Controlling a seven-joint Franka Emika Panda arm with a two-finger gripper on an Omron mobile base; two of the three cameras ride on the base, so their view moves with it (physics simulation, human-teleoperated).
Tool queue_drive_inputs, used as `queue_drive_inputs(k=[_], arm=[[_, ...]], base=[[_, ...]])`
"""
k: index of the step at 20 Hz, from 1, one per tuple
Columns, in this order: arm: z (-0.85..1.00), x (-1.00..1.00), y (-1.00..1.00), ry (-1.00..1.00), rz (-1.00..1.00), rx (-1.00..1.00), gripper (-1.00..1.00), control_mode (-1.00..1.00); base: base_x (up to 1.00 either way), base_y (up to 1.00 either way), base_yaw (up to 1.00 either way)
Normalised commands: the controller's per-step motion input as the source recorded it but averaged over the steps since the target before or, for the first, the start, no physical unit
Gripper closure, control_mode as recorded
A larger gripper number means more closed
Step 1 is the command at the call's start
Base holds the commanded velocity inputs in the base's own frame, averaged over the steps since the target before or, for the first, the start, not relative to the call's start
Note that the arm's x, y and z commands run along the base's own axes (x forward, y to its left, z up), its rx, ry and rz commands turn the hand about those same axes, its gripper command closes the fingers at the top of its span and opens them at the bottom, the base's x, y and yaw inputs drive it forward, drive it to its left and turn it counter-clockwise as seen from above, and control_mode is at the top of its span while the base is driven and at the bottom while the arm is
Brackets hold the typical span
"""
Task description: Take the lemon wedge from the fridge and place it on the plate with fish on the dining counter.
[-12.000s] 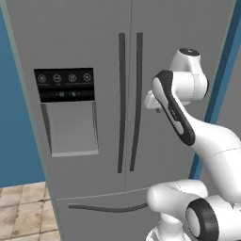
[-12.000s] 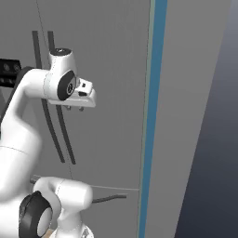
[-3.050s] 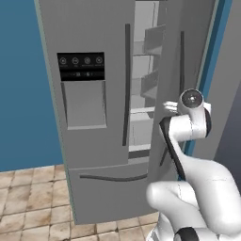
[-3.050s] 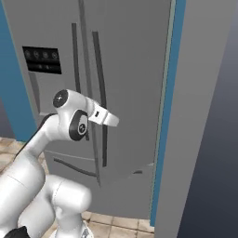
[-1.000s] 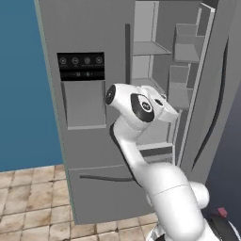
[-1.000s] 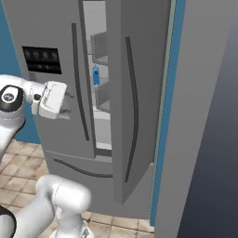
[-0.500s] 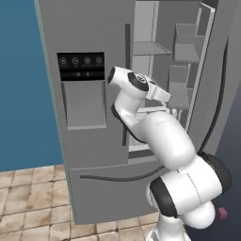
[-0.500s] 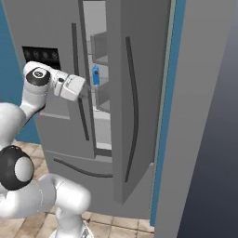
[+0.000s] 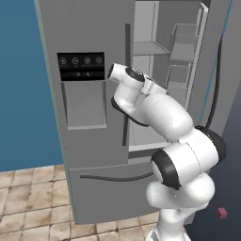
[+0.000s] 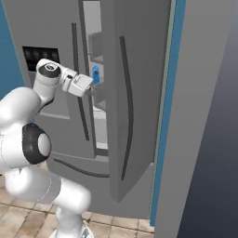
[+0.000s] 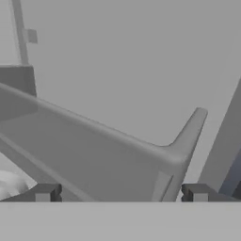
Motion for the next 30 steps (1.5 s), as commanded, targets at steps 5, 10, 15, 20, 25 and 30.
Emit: queue_drive_inputs(k=[5,10,15,20,25,30], arm=[[-0.15,0.23,-0.81,0.01,-0.01,0.02,-1.0,-1.0],[-0.08,-0.25,-1.0,0.0,-0.08,0.09,-1.0,-1.0],[-0.11,-0.37,-1.0,0.0,-0.1,0.11,-1.0,-1.0],[-0.16,-0.07,-1.0,0.0,-0.1,0.14,-1.0,-1.0],[-0.05,-0.03,-0.86,-0.04,-0.05,0.18,-1.0,-1.0],[-0.07,-0.01,-0.12,0.0,-0.01,0.0,-1.0,-1.0]], base=[[0.0,0.0,0.0],[0.0,0.0,0.0],[0.0,0.0,0.0],[0.0,0.0,0.0],[0.0,0.0,0.0],[0.0,0.0,0.0]])
